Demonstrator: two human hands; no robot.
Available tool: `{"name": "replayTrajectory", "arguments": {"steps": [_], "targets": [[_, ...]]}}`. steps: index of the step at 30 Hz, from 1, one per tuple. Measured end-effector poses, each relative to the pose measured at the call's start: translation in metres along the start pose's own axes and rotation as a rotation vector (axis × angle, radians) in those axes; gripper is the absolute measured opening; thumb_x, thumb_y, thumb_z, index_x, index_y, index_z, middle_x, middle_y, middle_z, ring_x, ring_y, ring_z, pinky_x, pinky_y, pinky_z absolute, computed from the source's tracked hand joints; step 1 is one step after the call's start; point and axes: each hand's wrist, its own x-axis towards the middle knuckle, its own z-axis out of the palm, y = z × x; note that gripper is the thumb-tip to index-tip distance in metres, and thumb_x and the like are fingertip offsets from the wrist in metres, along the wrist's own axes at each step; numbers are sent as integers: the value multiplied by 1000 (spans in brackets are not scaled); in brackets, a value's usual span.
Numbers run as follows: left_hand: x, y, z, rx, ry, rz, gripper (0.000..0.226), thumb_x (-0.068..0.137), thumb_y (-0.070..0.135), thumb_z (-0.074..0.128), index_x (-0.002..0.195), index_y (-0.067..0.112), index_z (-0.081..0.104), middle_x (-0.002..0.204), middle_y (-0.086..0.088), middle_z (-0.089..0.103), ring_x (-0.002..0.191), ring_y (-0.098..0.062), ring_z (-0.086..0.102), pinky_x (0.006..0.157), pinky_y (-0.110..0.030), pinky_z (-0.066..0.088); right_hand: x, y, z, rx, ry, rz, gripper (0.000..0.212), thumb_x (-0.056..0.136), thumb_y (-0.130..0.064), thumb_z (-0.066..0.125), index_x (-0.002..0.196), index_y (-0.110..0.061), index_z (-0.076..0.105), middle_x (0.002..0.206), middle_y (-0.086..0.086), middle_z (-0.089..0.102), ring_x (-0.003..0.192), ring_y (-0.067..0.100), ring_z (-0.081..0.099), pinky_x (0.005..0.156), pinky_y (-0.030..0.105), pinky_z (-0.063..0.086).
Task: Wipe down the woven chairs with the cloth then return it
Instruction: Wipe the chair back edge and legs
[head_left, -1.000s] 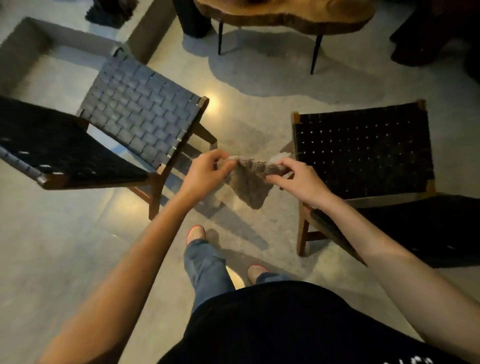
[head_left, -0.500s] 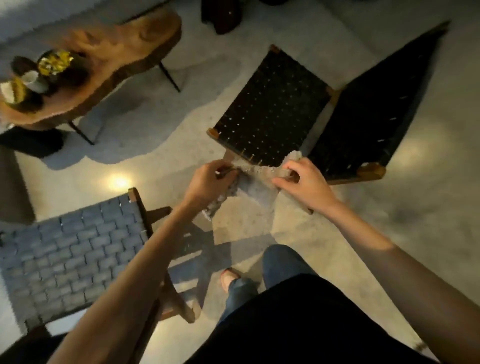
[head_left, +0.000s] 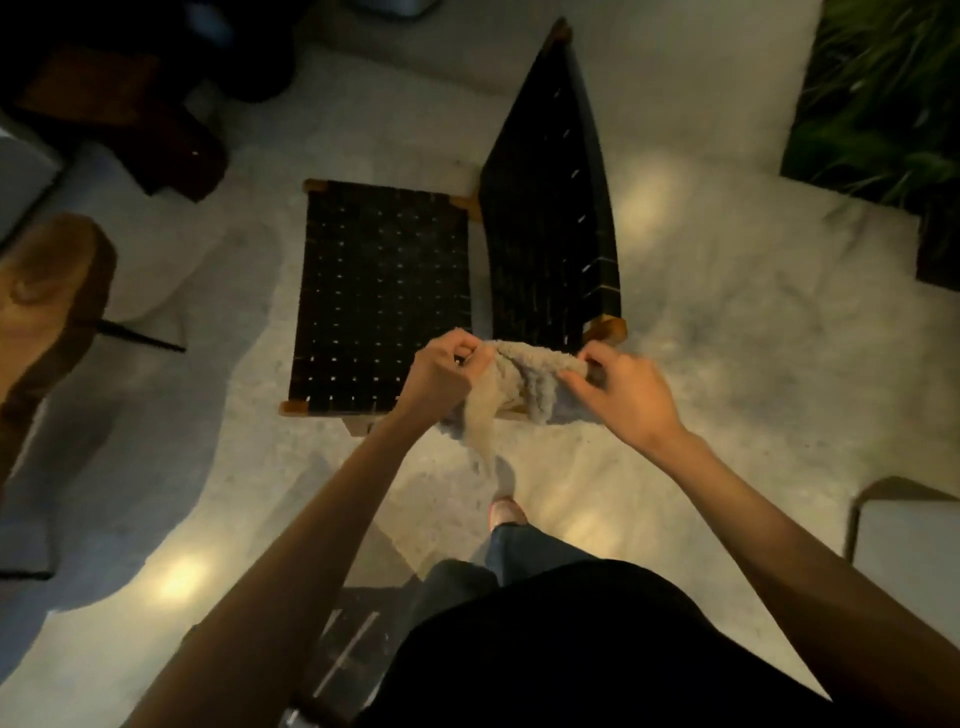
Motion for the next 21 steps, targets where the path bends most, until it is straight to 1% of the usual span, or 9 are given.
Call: {"name": "replayTrajectory", "arguments": {"steps": [3, 7, 9, 11, 13, 14, 16, 19, 21], "targets": [[31, 6, 8, -57, -45, 104, 5, 92, 11, 60, 93, 6, 61, 79, 4, 59, 67, 0, 55, 64, -5, 44, 12, 6, -4, 164, 62, 92, 21, 93, -30, 59, 100, -12, 66, 86, 3, 68, 78, 20, 64, 62, 27, 43], [62, 22, 24, -176, -296, -229, 9, 95, 21, 55, 86, 21, 55, 86, 3, 58, 79, -8, 57, 66, -20, 52, 22, 3, 1, 378, 131, 249, 21, 95, -29, 57, 103, -13, 68, 92, -2, 68, 83, 11, 63, 74, 29, 52], [71, 32, 30, -283, -362, -421, 14, 97, 20, 50, 83, 22, 52, 89, 1, 55, 82, -10, 56, 60, -26, 53, 25, -3, 8, 433, 139, 280, 20, 95, -28, 57, 107, -17, 67, 93, -9, 66, 83, 2, 62, 75, 21, 52], [78, 37, 33, -377, -417, -475, 14, 98, 20, 47, 86, 21, 53, 95, -1, 55, 85, -11, 56, 62, -29, 54, 27, -14, 16, 522, 131, 334, 20, 94, -24, 58, 112, -21, 67, 91, -20, 63, 78, -7, 61, 69, 11, 49], [85, 34, 30, -518, -505, -481, 12, 97, 32, 49, 102, 22, 56, 105, -1, 57, 92, -13, 59, 61, -31, 57, 32, -26, 22, 580, 112, 391, 23, 95, -20, 57, 114, -23, 67, 89, -31, 57, 77, -16, 58, 65, 4, 45], [90, 29, 27, -563, -554, -477, 28, 93, 43, 53, 112, 23, 54, 108, 1, 58, 93, -12, 60, 59, -30, 58, 35, -31, 25, 617, 93, 410, 24, 95, -16, 55, 114, -24, 68, 87, -34, 57, 77, -18, 57, 64, 2, 44], [99, 17, 21, -544, -600, -464, 50, 82, 59, 57, 117, 24, 52, 105, 8, 60, 87, -3, 64, 55, -26, 56, 40, -42, 31, 793, 39, 485, 33, 95, -5, 48, 112, -27, 67, 78, -30, 65, 73, -15, 59, 60, 3, 43], [120, -4, 8, -435, -631, -446, 25, 91, 43, 57, 102, 21, 55, 102, 3, 64, 87, -6, 66, 52, -24, 55, 50, -58, 44, 934, -17, 617, 43, 92, 7, 40, 122, -13, 63, 94, -5, 71, 76, 0, 64, 60, 6, 46], [136, -13, -3, -361, -678, -434, 12, 97, 30, 51, 101, 20, 56, 103, -2, 64, 84, -8, 67, 53, -24, 54, 58, -69, 52, 994, -19, 641, 44, 92, 10, 39, 127, -6, 58, 104, -7, 65, 81, -6, 64, 69, 6, 48]]}}
